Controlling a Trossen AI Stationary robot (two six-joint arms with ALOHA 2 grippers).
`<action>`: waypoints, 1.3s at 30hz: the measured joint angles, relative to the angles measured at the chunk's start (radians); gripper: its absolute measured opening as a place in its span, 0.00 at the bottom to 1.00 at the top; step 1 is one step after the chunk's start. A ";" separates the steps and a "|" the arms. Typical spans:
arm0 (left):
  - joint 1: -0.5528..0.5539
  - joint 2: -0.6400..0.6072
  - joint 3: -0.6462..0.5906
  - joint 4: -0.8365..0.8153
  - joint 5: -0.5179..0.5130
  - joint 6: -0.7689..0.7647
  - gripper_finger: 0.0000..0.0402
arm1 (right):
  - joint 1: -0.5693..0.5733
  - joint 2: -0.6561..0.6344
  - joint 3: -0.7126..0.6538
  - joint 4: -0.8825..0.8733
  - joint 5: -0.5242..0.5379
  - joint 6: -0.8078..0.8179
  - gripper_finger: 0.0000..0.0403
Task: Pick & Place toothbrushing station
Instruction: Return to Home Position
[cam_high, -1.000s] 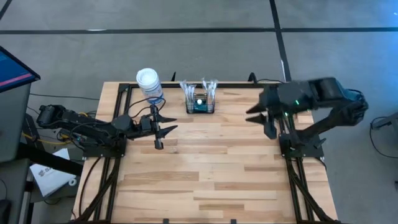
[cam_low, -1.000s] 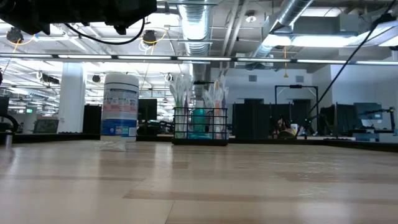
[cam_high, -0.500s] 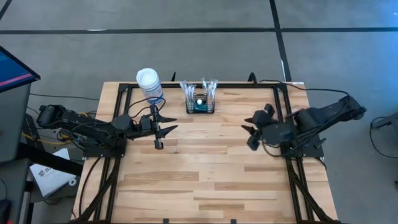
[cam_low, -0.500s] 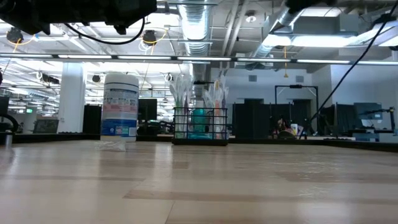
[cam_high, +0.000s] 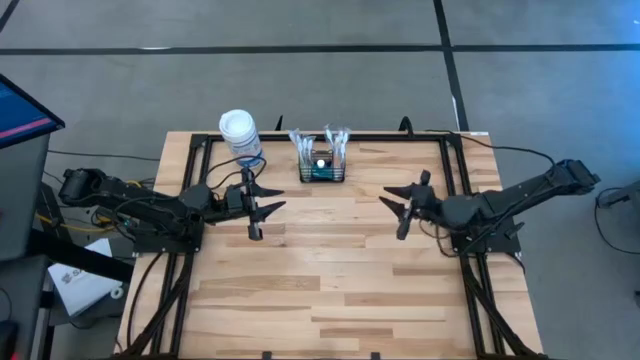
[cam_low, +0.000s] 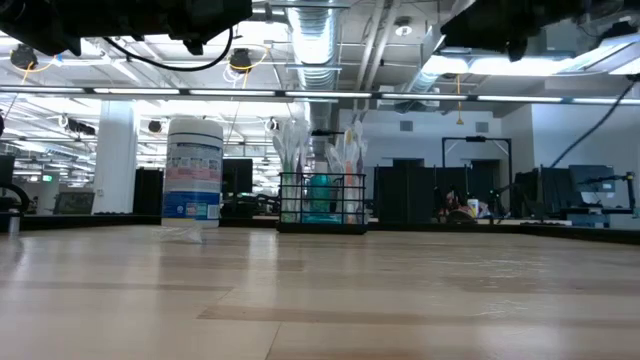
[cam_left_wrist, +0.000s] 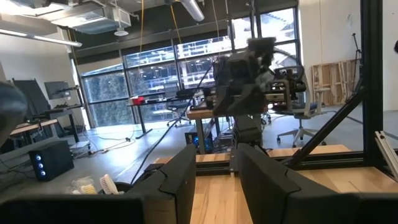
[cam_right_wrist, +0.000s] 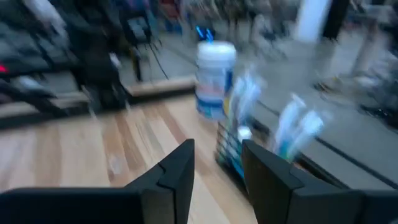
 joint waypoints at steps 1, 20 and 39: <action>0.000 0.000 0.000 0.000 0.000 0.000 0.28 | -0.009 -0.029 -0.050 0.096 -0.039 -0.049 0.31; 0.000 0.000 0.000 0.007 -0.002 0.000 0.28 | -0.272 -0.776 -0.478 0.150 -0.529 -0.188 0.31; 0.000 0.000 0.000 0.021 -0.003 0.000 0.28 | -0.327 -0.740 -0.541 -0.094 -0.529 -0.143 0.31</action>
